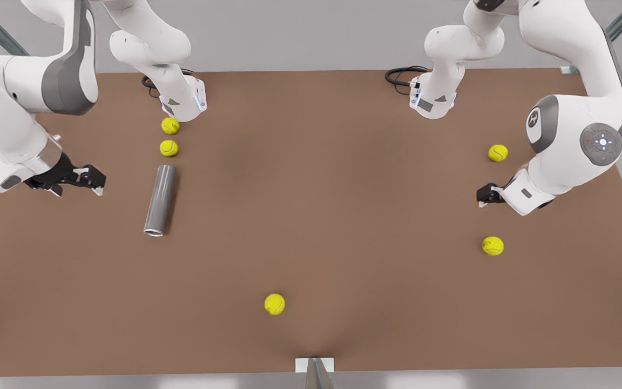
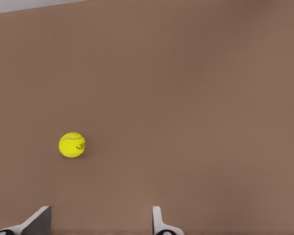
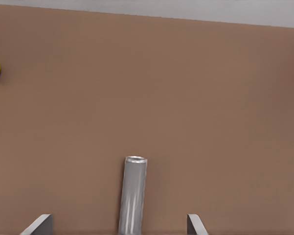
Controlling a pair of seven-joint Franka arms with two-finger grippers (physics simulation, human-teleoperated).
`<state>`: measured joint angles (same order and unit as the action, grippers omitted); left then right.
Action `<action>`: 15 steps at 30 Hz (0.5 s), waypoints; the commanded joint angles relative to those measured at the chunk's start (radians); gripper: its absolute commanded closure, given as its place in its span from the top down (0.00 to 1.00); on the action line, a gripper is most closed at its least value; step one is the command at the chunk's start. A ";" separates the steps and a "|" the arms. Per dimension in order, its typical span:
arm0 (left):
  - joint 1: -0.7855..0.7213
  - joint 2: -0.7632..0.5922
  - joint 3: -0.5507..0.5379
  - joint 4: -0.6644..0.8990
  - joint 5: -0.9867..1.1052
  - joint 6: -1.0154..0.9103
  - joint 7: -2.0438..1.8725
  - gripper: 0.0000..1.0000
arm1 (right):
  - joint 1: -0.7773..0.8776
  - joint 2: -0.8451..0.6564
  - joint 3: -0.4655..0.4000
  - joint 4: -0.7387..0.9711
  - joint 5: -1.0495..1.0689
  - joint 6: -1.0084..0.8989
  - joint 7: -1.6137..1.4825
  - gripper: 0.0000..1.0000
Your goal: Put the tennis tube upright
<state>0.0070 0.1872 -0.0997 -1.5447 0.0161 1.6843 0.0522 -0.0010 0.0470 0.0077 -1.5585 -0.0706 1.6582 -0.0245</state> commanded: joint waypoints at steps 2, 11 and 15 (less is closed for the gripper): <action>0.001 -0.002 0.000 0.000 0.001 -0.002 0.000 0.99 | -0.001 -0.001 0.000 0.000 0.000 0.000 0.000 1.00; -0.002 0.008 -0.006 -0.003 -0.002 0.038 -0.003 0.99 | 0.079 0.195 0.015 -0.021 0.000 0.087 0.026 1.00; 0.002 0.001 -0.006 -0.005 -0.004 -0.034 -0.020 0.99 | 0.072 0.257 0.017 -0.139 0.005 0.150 0.012 1.00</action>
<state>0.0086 0.1888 -0.1058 -1.5491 0.0137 1.6507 0.0302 0.0602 0.2916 0.0247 -1.7380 -0.0660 1.8298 -0.0198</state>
